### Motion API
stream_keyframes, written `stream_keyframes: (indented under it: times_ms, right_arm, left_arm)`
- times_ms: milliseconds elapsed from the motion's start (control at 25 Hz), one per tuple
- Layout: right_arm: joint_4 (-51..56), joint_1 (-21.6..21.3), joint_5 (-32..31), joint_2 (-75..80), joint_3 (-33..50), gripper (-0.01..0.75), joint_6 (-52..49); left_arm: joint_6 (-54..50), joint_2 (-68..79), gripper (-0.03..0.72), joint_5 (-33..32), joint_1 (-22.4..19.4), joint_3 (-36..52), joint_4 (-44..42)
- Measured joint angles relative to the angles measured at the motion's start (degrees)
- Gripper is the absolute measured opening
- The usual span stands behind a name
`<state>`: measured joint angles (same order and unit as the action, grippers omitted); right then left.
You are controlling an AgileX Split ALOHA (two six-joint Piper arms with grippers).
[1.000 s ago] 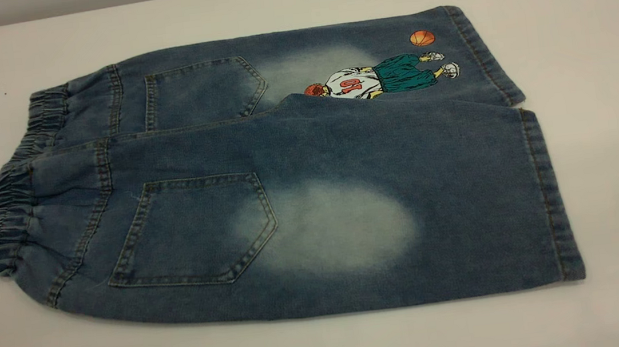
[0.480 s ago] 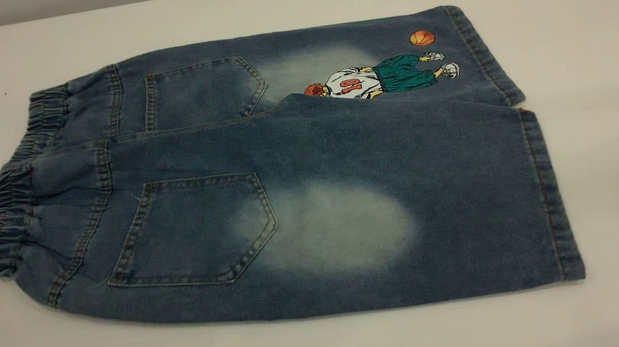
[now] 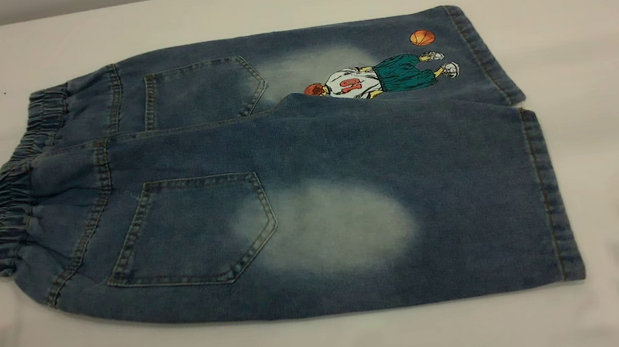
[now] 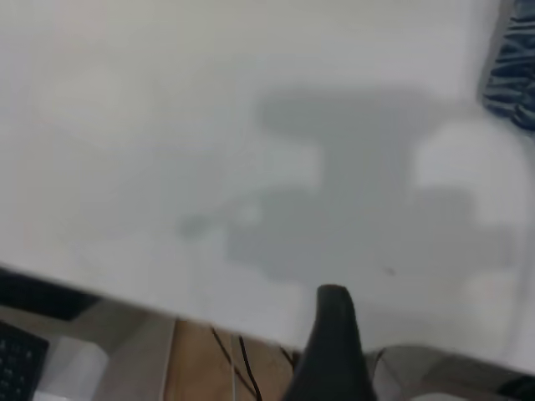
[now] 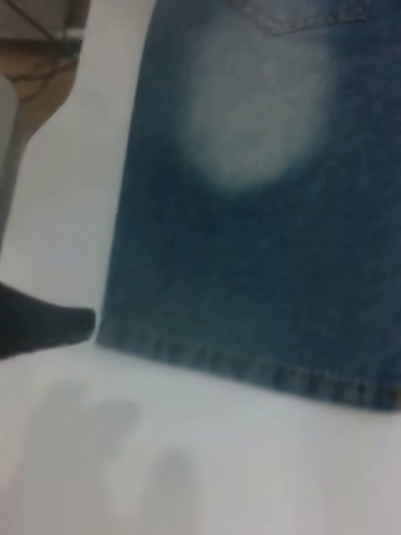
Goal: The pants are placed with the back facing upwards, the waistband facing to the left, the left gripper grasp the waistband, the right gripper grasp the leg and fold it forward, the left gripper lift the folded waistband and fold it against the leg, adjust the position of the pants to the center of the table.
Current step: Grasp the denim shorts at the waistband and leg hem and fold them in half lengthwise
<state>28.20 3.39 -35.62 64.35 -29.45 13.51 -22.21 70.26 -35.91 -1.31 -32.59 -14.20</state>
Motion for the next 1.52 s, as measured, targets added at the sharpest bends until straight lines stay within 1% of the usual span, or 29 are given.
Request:
stream_keyframes:
  times_ms: [80,240,400,560,680,960,1200,1280,1360,1520]
  right_arm:
    - [4.67,0.00,2.31,3.49,-0.02,0.497,4.31]
    - [12.21,0.00,4.90,6.94,-0.08,0.497,11.59]
    - [16.75,0.00,6.46,7.45,-0.13,0.497,16.15]
    - [18.00,0.00,7.24,7.52,-0.13,0.497,17.34]
    - [18.15,0.00,7.49,7.52,-0.13,0.497,17.34]
    - [18.76,0.00,7.68,7.52,-0.13,0.497,17.34]
    - [19.25,0.00,7.68,7.52,-0.13,0.497,17.34]
    - [19.25,0.00,7.68,7.52,-0.13,0.497,17.34]
    - [19.25,0.00,7.68,7.52,-0.13,0.497,17.08]
    - [19.31,0.05,7.68,8.55,-0.13,0.493,16.06]
  left_arm:
    - [0.19,6.56,0.531,2.64,0.00,-1.78,0.17]
    - [1.74,18.06,0.531,7.09,0.00,-5.14,0.65]
    - [5.91,26.71,0.531,12.85,0.00,-8.07,5.14]
    - [11.88,32.72,0.531,17.20,0.00,-9.67,10.84]
    - [14.82,36.44,0.531,20.67,0.00,-9.74,12.96]
    - [15.95,43.16,0.531,25.14,0.34,-10.65,13.63]
    - [16.16,44.14,0.526,27.53,2.31,-10.97,13.58]
    - [16.10,44.21,0.501,27.90,2.43,-11.01,13.58]
    - [15.96,44.32,0.442,28.19,2.54,-11.01,13.84]
    - [15.34,44.50,0.231,30.35,2.99,-11.01,14.20]
